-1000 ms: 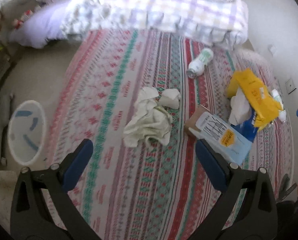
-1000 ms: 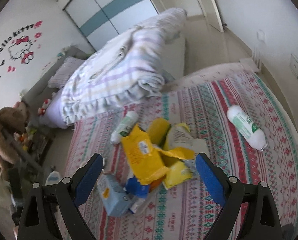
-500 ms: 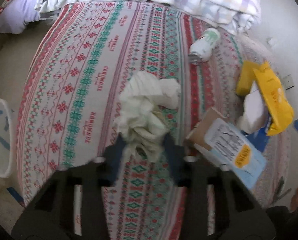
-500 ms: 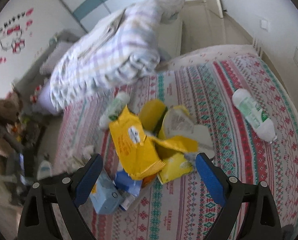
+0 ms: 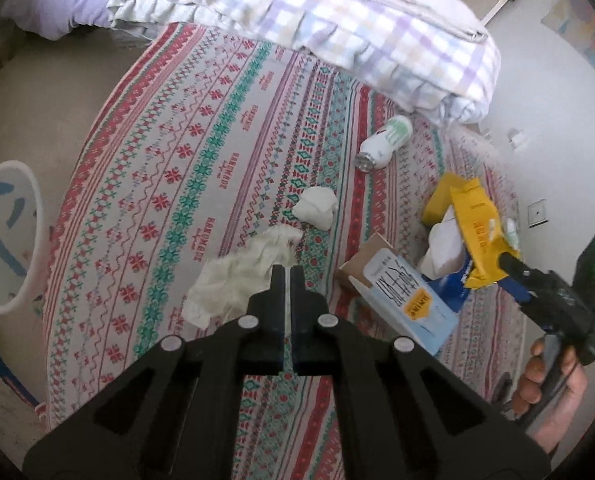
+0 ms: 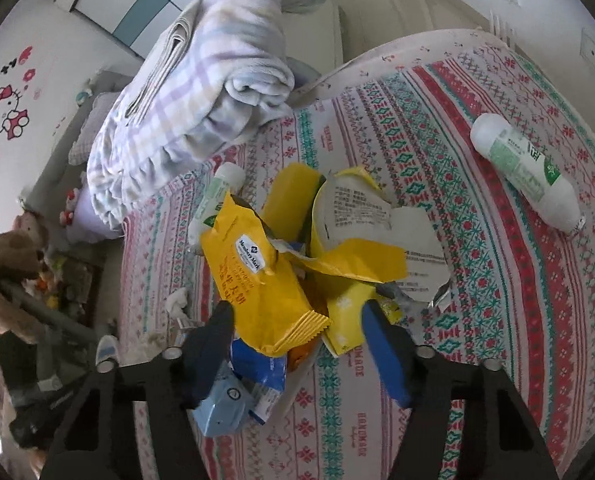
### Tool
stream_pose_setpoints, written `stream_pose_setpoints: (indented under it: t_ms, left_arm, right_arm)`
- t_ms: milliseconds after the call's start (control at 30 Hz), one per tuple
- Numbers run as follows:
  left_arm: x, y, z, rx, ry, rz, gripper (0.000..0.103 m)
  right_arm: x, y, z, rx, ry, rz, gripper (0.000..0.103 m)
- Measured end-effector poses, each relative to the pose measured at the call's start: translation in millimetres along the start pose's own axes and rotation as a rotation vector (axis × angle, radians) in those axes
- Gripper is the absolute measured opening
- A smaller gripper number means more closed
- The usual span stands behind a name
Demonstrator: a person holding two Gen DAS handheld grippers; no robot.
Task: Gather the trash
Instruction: 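Grasp the yellow wrapper with the right tool while the left tool grasps the crumpled tissue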
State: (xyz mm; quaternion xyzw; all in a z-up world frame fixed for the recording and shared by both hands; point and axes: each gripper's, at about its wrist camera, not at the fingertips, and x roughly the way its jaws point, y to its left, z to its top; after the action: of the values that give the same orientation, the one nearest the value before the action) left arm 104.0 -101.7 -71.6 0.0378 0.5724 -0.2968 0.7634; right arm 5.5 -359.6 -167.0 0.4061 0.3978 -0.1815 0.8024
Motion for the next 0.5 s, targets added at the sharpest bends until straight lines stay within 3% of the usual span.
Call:
stream_pose_setpoints:
  t_ms: [67, 133, 300, 500]
  left_arm:
    - [-7, 0, -2, 0.003, -0.013, -0.001, 0.003]
    - [-9, 2, -3, -0.002, -0.016, -0.013, 0.003]
    - [-12, 15, -4, -0.039, -0.009, -0.056, 0.003]
    - [-23, 26, -7, -0.066, -0.025, -0.105, 0.002]
  right_arm:
    - [1, 2, 0, -0.003, 0.000, 0.005, 0.047]
    - [2, 2, 0, 0.001, 0.000, 0.003, 0.025]
    - [-10, 6, -3, -0.003, -0.043, 0.050, 0.014]
    - [-35, 24, -10, -0.091, -0.122, 0.100, 0.012]
